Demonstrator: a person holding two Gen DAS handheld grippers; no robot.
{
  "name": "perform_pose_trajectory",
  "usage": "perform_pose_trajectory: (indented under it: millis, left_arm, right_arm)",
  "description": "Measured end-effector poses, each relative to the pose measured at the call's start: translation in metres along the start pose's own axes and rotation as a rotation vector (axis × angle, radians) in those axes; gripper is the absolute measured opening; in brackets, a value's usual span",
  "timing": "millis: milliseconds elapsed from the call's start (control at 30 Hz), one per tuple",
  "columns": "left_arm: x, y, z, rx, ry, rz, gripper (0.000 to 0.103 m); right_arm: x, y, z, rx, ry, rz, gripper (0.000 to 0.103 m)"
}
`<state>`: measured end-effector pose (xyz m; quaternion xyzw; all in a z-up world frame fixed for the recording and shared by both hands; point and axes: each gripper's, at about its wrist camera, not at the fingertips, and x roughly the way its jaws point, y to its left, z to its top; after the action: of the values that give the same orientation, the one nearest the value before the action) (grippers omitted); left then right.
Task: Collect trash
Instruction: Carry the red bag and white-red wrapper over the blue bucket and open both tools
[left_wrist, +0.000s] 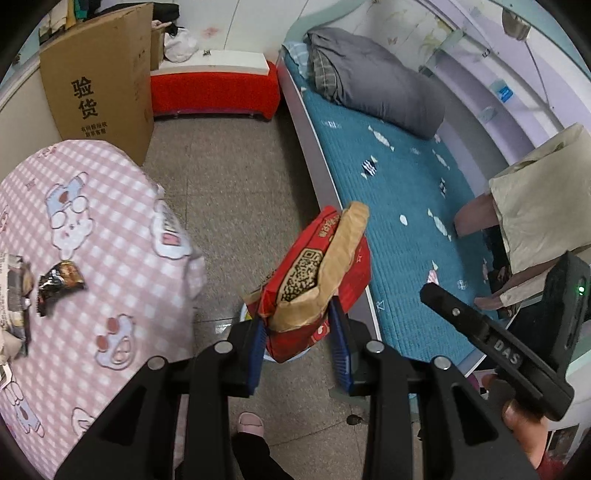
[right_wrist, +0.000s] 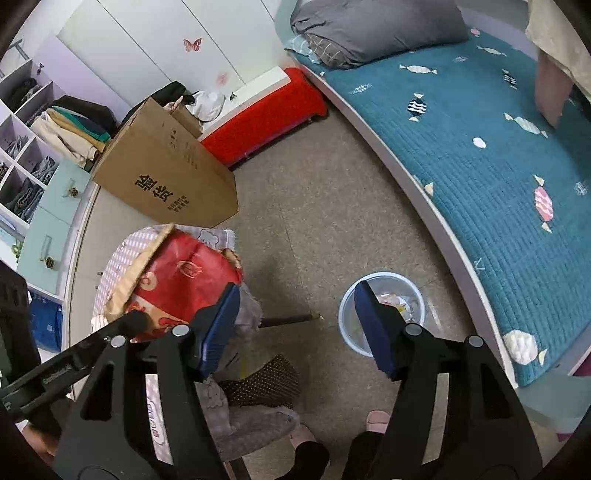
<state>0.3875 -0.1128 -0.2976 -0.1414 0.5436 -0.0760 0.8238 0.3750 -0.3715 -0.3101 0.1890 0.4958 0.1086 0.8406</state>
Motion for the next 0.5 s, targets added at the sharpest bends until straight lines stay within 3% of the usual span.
perform_pose_trajectory:
  millis: [500]
  left_arm:
    - [0.043,-0.039,0.001,0.046,0.086,0.006,0.031]
  right_arm:
    - [-0.007,-0.045,-0.006,0.055,0.023,-0.052,0.066]
